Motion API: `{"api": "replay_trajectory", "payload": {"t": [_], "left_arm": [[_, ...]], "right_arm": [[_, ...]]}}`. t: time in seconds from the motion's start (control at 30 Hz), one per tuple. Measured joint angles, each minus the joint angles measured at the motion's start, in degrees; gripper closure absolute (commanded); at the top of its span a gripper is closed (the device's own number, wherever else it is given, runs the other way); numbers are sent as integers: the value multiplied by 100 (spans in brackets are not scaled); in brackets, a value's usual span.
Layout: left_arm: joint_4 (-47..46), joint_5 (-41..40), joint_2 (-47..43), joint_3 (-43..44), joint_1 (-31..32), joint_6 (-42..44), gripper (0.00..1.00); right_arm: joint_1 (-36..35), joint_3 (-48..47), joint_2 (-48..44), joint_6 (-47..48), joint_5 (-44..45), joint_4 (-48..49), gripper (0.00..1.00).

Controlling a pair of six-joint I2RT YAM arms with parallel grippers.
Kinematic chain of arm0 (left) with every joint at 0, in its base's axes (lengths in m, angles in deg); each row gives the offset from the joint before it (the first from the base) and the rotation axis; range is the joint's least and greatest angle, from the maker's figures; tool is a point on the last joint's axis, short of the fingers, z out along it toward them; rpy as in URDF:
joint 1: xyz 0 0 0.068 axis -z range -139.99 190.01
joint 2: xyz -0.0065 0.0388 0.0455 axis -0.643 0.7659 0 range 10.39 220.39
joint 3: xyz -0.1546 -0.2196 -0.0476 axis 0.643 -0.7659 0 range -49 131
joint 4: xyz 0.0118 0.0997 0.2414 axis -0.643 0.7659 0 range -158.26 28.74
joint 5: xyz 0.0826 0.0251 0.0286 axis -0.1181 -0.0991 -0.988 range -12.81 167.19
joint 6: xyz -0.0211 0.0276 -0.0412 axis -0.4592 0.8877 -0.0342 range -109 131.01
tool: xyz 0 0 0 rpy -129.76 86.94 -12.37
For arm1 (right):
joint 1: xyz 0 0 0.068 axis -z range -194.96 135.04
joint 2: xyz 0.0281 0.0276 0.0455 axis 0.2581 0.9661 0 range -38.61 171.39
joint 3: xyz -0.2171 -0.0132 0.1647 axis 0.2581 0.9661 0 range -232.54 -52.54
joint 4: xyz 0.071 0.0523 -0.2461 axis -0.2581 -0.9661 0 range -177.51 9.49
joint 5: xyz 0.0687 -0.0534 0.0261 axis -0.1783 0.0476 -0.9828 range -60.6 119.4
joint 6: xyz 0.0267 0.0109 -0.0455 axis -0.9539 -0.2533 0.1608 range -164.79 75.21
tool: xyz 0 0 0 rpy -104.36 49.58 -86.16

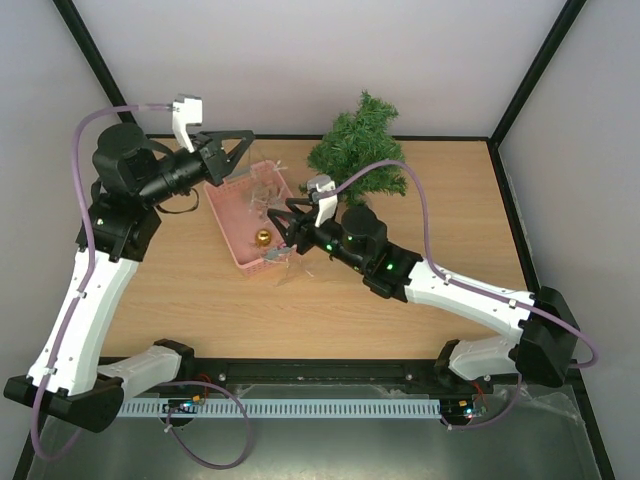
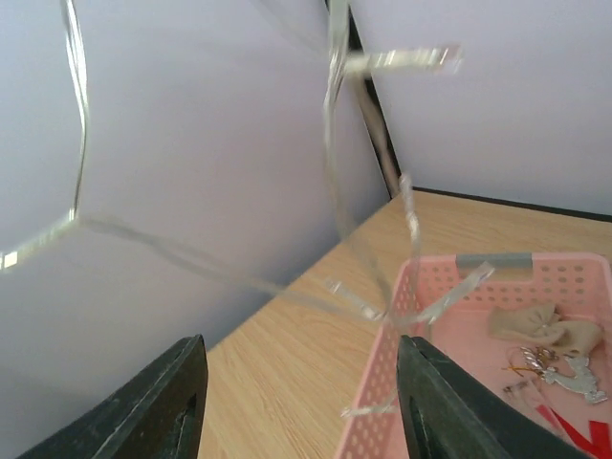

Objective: Decorate the small christmas tree
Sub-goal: Wrap the decoration item around the Christmas tree.

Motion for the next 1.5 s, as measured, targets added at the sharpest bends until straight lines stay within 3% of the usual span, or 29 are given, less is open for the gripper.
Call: {"api": "replay_trajectory", "payload": {"t": [0.6, 0.73, 0.83, 1.03, 1.37, 1.5], "left_arm": [[-391, 570, -254, -739, 2, -446, 98], [-457, 627, -321, -802, 7, -479, 98], [-466, 658, -380, -876, 7, -487, 98], [-328, 573, -452, -953, 7, -321, 98], [756, -734, -597, -1196, 7, 581, 98], [951, -848, -632, -1569, 7, 732, 97]], "right_arm": [[0, -146, 127, -581, 636, 201, 55], [0, -221, 334, -573, 638, 203, 73], [0, -221, 424, -527, 717, 155, 97], [0, -83, 219, -278, 1067, 120, 98], [0, 308, -988, 146, 1921, -188, 98], [0, 317, -1167, 271, 2157, -297, 98]]}}
